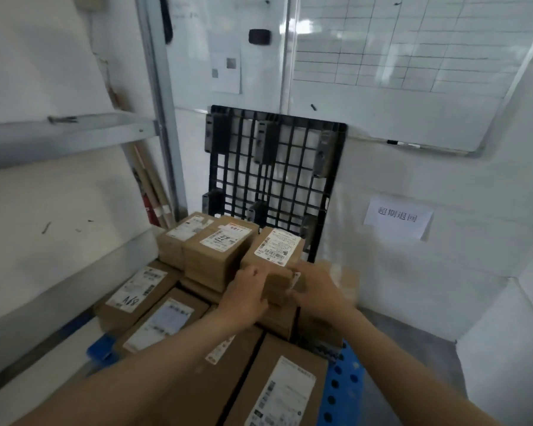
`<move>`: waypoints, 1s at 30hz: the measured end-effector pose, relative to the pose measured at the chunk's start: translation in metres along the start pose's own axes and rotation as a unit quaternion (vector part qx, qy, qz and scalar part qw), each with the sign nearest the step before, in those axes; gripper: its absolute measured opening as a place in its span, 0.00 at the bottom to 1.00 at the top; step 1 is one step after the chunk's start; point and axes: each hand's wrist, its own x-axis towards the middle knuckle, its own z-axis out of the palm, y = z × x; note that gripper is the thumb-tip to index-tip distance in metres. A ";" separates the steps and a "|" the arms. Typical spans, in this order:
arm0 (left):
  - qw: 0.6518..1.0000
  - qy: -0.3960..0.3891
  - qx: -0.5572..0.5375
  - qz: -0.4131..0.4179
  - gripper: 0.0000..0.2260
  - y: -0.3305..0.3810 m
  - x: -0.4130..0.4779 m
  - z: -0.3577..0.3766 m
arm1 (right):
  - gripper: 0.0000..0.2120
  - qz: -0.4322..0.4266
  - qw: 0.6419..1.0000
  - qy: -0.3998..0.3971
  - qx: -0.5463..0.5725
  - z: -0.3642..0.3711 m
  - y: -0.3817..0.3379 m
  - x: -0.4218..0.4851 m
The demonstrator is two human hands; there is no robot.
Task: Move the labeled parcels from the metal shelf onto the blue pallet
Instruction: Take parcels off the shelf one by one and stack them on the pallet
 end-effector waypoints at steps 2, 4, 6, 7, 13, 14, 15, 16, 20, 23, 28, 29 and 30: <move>0.999 0.007 0.020 -0.038 0.22 -0.024 -0.018 -0.006 | 0.21 -0.038 0.999 -0.028 -0.009 0.021 -0.018 0.001; 0.996 0.021 0.027 -0.079 0.19 -0.049 -0.038 -0.015 | 0.21 -0.072 0.996 -0.052 -0.017 0.041 -0.036 0.005; 0.991 0.038 0.042 -0.118 0.17 -0.071 -0.058 -0.028 | 0.21 -0.105 0.992 -0.067 -0.019 0.060 -0.056 0.009; 0.989 0.042 0.047 -0.137 0.17 -0.081 -0.070 -0.035 | 0.21 -0.121 0.990 -0.077 -0.015 0.069 -0.069 0.009; 0.965 0.081 0.037 -0.245 0.21 -0.142 -0.152 -0.078 | 0.21 -0.161 0.973 -0.162 0.012 0.121 -0.141 0.002; 0.961 0.088 0.038 -0.261 0.21 -0.149 -0.168 -0.086 | 0.23 -0.160 0.972 -0.173 0.007 0.130 -0.153 -0.001; 0.955 0.091 0.046 -0.277 0.21 -0.156 -0.185 -0.093 | 0.23 -0.163 0.970 -0.178 0.004 0.138 -0.165 -0.007; 0.950 0.093 0.053 -0.292 0.21 -0.163 -0.202 -0.100 | 0.22 -0.161 0.970 -0.184 0.004 0.147 -0.177 -0.013; 0.936 0.105 0.064 -0.329 0.20 -0.186 -0.282 -0.123 | 0.24 -0.204 0.955 -0.215 0.011 0.181 -0.230 -0.046; 0.922 0.114 0.066 -0.363 0.20 -0.194 -0.348 -0.140 | 0.26 -0.232 0.935 -0.268 0.000 0.207 -0.271 -0.079; 0.896 0.132 0.075 -0.417 0.22 -0.202 -0.465 -0.161 | 0.27 -0.278 0.921 -0.271 0.007 0.248 -0.341 -0.150; 0.890 0.136 0.075 -0.428 0.23 -0.203 -0.489 -0.165 | 0.27 -0.293 0.917 -0.270 0.003 0.256 -0.356 -0.165; 0.885 0.143 0.076 -0.437 0.23 -0.204 -0.513 -0.168 | 0.26 -0.305 0.913 -0.272 0.001 0.264 -0.370 -0.180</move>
